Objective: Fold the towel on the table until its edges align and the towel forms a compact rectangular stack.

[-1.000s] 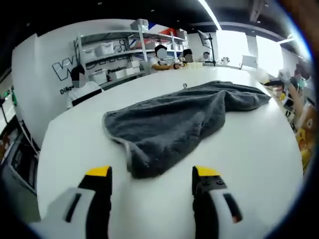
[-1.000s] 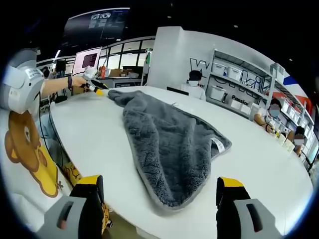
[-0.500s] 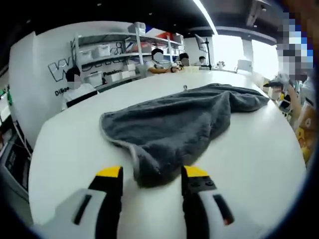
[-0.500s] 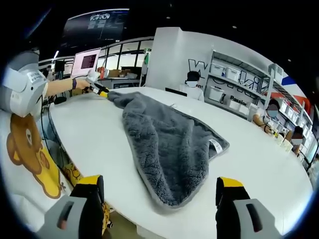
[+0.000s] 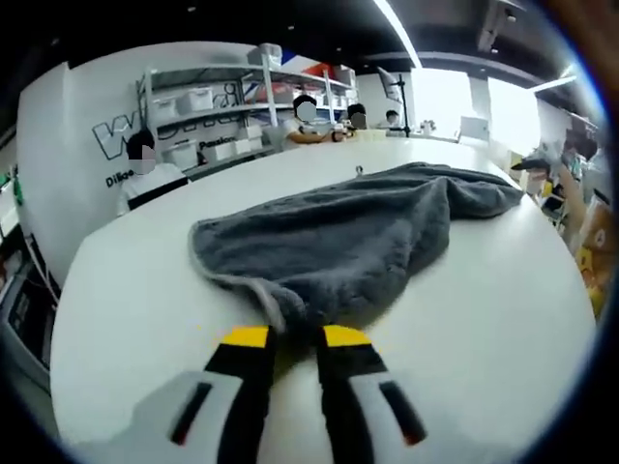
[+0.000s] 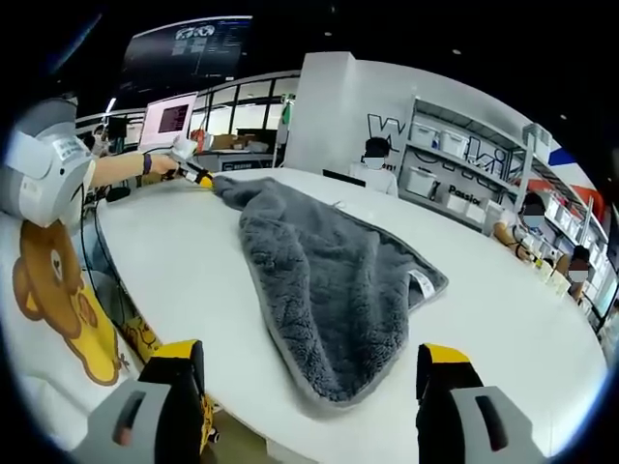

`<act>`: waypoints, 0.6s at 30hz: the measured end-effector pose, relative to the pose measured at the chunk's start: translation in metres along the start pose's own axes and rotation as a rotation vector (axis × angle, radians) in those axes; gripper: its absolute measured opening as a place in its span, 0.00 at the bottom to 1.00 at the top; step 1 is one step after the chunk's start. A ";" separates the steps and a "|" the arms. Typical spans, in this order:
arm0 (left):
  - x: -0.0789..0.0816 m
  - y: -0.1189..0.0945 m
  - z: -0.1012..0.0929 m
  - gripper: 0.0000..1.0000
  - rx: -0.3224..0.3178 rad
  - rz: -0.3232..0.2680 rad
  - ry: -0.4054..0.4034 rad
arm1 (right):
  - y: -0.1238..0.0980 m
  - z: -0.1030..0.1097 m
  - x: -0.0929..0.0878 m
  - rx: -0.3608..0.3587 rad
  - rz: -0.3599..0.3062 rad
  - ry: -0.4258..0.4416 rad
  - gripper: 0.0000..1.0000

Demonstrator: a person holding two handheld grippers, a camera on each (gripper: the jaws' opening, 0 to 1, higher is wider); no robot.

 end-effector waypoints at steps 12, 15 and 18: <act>0.039 -0.023 -0.023 0.07 -0.079 -0.066 -0.180 | 0.001 0.002 -0.002 0.017 -0.002 -0.002 0.93; 0.053 -0.030 -0.031 0.07 -0.099 -0.077 -0.254 | 0.002 0.004 -0.002 0.025 -0.004 -0.006 0.93; 0.069 -0.040 -0.037 0.06 -0.104 -0.089 -0.267 | 0.002 0.004 -0.001 0.030 -0.007 -0.009 0.92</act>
Point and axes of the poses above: the point that each gripper's makers call its tool centre point, and the gripper's own axes: y roughly forward along the fingers, z roughly to its left, x roughly out of its top, the point moved 4 cm from there along -y, roughly backward along the fingers, and after that the axes turned 1 degree about z, right-handed, at the moved point
